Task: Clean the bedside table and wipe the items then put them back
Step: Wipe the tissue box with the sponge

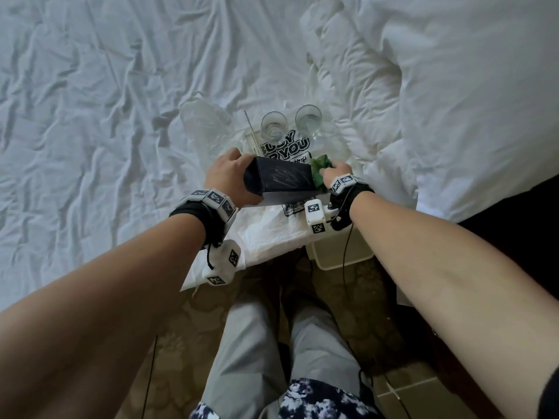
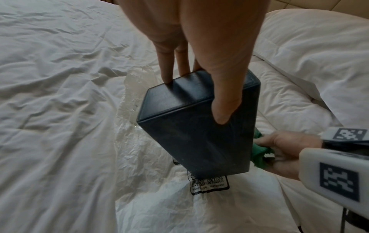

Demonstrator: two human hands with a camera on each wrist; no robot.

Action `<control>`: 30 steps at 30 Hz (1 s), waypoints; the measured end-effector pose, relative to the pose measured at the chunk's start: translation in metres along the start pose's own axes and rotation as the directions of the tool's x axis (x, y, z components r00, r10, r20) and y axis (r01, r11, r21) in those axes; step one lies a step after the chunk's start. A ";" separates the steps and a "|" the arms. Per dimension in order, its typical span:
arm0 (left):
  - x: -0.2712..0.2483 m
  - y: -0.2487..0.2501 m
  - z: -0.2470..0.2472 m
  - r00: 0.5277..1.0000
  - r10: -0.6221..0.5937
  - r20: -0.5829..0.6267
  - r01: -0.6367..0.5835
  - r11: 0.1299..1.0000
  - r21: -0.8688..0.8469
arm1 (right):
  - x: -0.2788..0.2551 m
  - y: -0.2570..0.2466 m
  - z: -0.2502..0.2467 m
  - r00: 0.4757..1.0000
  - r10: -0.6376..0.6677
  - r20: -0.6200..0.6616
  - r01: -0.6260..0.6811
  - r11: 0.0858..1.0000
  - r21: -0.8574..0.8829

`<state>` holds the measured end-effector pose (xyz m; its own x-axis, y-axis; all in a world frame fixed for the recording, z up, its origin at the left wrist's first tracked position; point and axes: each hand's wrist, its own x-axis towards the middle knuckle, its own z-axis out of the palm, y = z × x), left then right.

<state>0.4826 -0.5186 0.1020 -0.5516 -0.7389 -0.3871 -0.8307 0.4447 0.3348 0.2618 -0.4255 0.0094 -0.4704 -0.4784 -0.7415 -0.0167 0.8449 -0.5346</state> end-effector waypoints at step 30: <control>0.011 0.018 -0.008 0.998 -0.030 0.060 0.025 0.997 0.076 | -0.028 -0.016 -0.014 0.998 -0.050 -0.028 0.053 0.993 0.105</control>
<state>0.4623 -0.5228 0.1105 -0.5301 -0.7203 -0.4473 -0.8477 0.4632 0.2587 0.2629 -0.4218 0.0442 -0.4933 -0.5132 -0.7023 0.0515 0.7888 -0.6125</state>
